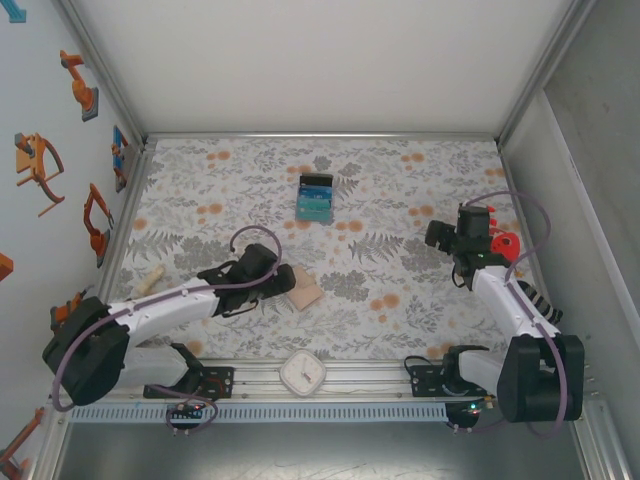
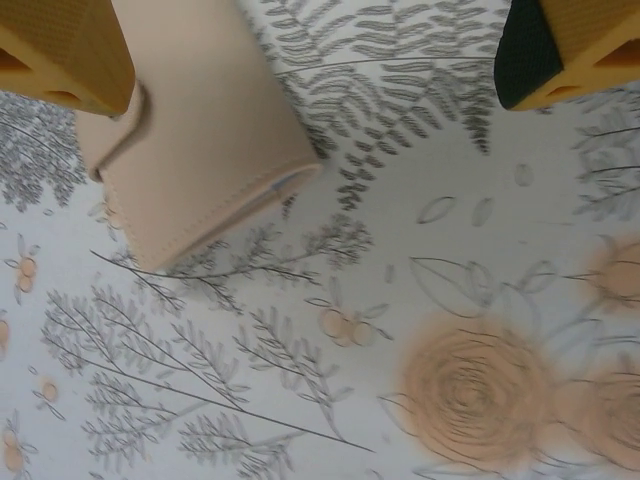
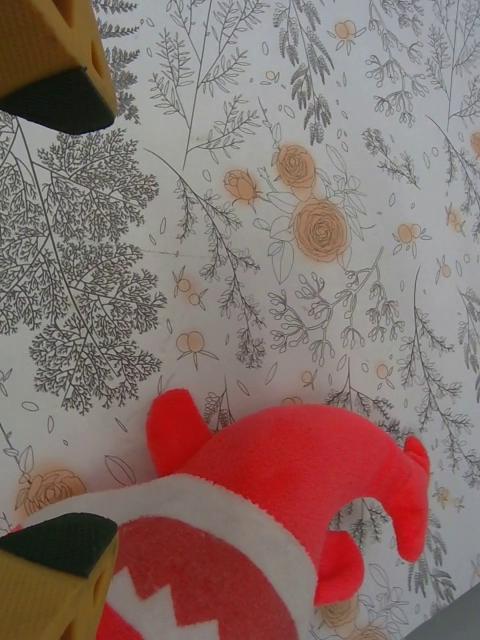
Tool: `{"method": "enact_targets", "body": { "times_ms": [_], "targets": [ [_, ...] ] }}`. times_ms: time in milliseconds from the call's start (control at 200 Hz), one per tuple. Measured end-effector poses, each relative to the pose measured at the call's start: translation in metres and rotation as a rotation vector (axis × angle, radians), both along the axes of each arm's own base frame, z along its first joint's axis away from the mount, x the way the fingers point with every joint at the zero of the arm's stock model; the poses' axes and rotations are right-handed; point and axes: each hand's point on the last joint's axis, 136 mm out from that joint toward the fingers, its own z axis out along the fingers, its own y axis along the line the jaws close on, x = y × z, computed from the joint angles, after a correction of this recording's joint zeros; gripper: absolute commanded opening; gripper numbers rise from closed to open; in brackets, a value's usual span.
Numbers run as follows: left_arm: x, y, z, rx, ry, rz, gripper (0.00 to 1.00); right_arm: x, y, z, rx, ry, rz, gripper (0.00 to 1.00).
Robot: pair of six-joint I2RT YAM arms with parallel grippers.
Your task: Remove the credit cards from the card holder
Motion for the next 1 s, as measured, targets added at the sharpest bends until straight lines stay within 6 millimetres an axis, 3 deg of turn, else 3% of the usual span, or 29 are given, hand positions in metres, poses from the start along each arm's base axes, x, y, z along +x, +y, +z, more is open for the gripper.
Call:
{"method": "enact_targets", "body": {
  "times_ms": [551,1002],
  "targets": [
    [0.002,-0.052,-0.014,-0.055,0.089,-0.165,0.95,0.001,0.004,-0.002,0.01,0.023,0.001,0.96],
    [0.02,-0.083,-0.003,0.004,0.073,-0.295,0.94,0.002,0.003,-0.017,0.009,0.076,-0.006,0.97]
  ]
}}
